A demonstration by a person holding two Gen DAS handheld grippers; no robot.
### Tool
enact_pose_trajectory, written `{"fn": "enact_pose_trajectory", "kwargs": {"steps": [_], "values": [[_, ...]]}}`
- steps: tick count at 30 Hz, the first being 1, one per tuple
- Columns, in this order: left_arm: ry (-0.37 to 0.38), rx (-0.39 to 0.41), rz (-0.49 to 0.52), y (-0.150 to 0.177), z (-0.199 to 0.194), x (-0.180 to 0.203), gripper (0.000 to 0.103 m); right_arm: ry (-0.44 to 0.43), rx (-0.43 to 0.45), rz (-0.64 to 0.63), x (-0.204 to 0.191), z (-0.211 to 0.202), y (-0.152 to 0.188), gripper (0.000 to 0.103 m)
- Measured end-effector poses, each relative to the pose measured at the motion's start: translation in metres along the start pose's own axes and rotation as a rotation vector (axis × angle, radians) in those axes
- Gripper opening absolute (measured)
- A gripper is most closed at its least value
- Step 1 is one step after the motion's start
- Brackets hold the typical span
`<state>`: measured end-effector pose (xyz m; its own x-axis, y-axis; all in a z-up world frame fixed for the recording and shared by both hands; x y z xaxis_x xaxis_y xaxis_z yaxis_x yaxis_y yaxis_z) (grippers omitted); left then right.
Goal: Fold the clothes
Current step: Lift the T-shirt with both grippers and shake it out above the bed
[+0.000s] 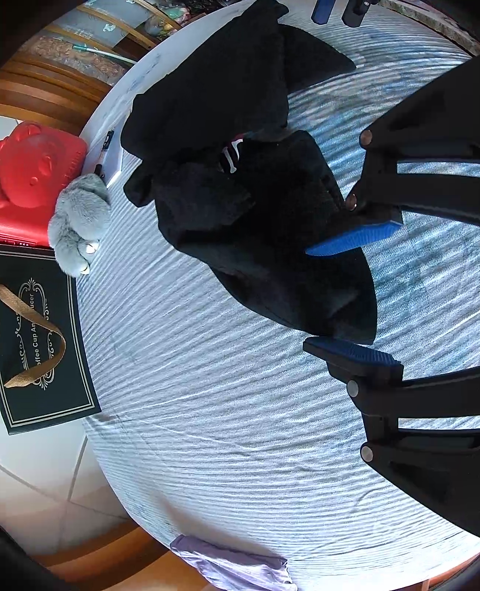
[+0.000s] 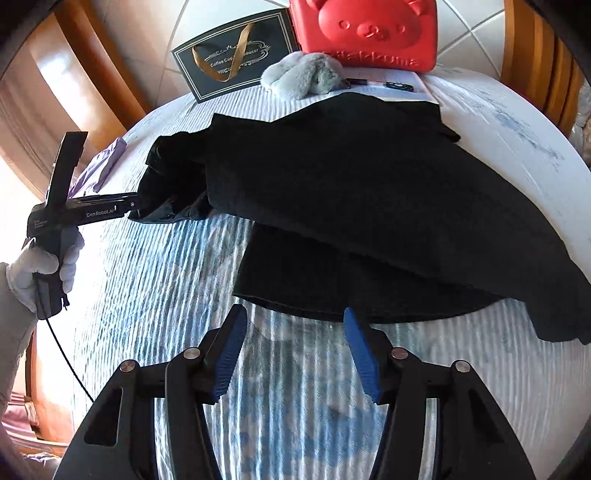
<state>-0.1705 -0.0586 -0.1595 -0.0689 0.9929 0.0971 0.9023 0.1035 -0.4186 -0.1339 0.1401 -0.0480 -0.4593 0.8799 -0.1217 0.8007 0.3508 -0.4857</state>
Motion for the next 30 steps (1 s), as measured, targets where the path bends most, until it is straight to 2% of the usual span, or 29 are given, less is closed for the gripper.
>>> {"fn": "enact_pose_trajectory", "kwargs": {"steps": [4,7,10,11,12,13,15,16,20,25,28,30], "values": [[0.023,-0.006,0.040,0.006,0.004,0.009,0.059,-0.004,-0.015,-0.031,-0.015,0.015,-0.005,0.054],[-0.007,-0.017,0.064,0.011,0.014,0.014,0.061,-0.003,-0.031,-0.057,-0.023,0.028,-0.008,0.054],[0.004,-0.010,0.027,0.009,0.016,0.011,0.060,0.035,-0.043,-0.095,-0.029,0.044,-0.010,0.055],[-0.002,-0.010,0.015,0.007,0.016,0.010,0.058,0.066,-0.031,-0.120,-0.030,0.047,-0.011,0.055],[-0.001,-0.013,0.005,0.006,0.014,0.010,0.036,0.108,-0.035,-0.145,-0.031,0.048,-0.012,0.051],[0.000,-0.016,-0.005,0.005,0.012,0.009,0.007,0.150,-0.039,-0.170,-0.032,0.049,-0.013,0.043],[0.003,-0.020,-0.025,0.002,0.008,0.007,0.007,0.194,-0.053,-0.189,-0.028,0.046,-0.016,0.006],[0.016,-0.014,-0.042,0.000,0.003,0.004,0.007,0.195,-0.040,-0.166,-0.021,0.037,-0.018,0.006],[0.048,0.085,-0.051,-0.012,-0.045,-0.002,0.006,0.306,0.078,-0.107,0.022,-0.033,-0.026,0.006],[0.094,0.205,-0.007,-0.030,-0.127,-0.004,0.006,0.520,0.264,0.034,0.101,-0.170,-0.018,0.006],[0.079,0.225,0.032,-0.030,-0.154,-0.002,0.007,0.645,0.365,0.164,0.145,-0.249,0.007,0.006],[0.086,0.207,0.047,-0.021,-0.155,-0.001,0.007,0.701,0.406,0.249,0.171,-0.285,0.030,0.006]]}}
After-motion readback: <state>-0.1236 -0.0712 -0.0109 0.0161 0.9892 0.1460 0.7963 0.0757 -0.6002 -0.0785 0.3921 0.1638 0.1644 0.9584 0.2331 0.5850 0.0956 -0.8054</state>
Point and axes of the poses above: each gripper's, at about its wrist camera, not at the fingertips, and z roughly the way its jaws point, x to its right, y to its underside, the point moved 5 cm from there along z, roughly the way its jaws point, and after that the axes turned 11 degrees about -z, right-handed, at the moved point
